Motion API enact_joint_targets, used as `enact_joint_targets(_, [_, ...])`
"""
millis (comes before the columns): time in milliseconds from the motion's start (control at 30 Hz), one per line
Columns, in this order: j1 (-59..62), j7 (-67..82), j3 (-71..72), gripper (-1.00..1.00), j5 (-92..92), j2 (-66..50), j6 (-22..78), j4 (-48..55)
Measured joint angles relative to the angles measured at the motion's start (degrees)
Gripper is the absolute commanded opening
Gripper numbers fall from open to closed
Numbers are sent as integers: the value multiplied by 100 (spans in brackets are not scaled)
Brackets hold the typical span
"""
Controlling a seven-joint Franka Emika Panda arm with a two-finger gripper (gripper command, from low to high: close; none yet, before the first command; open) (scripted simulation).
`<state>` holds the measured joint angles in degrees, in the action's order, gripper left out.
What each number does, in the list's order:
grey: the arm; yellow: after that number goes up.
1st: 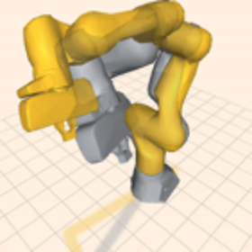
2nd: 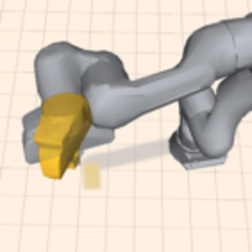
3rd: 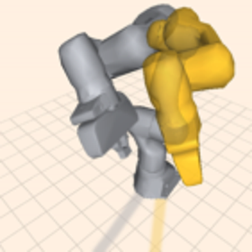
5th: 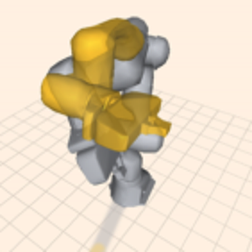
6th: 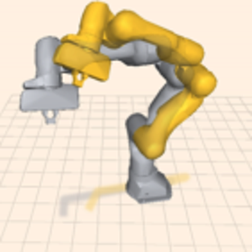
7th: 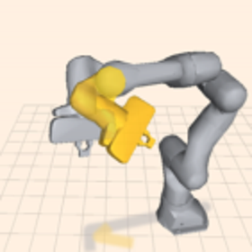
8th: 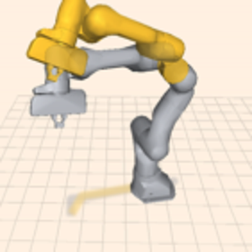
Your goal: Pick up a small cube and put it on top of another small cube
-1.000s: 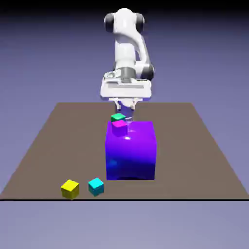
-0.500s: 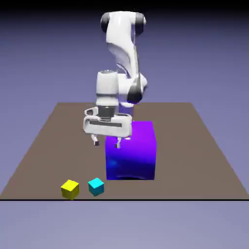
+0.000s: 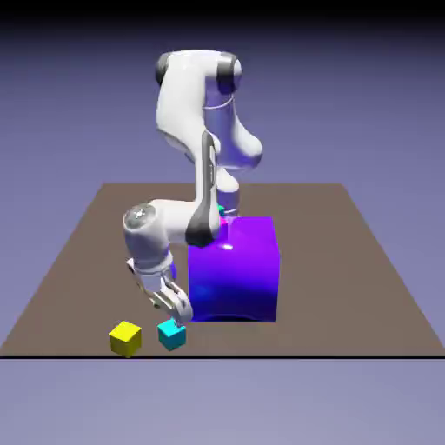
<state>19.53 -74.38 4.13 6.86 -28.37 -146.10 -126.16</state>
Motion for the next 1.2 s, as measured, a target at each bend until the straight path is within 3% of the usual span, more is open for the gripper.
enact_joint_targets(33, [-10, 10, 6, 0, 8, -207, -200, 8])
enact_joint_targets(67, [-12, 12, 7, -100, 10, -253, -244, 9])
enact_joint_targets(267, [27, -20, -15, -100, -11, 577, 554, -21])
enact_joint_targets(400, [-126, -220, 47, -100, -496, 1407, 490, -15])
enact_joint_targets(1133, [-1944, 3158, -670, -100, -1054, 5975, 4118, -1686])
enact_joint_targets(1200, [-1983, 3386, -725, -100, -929, 5949, 4330, -1770])
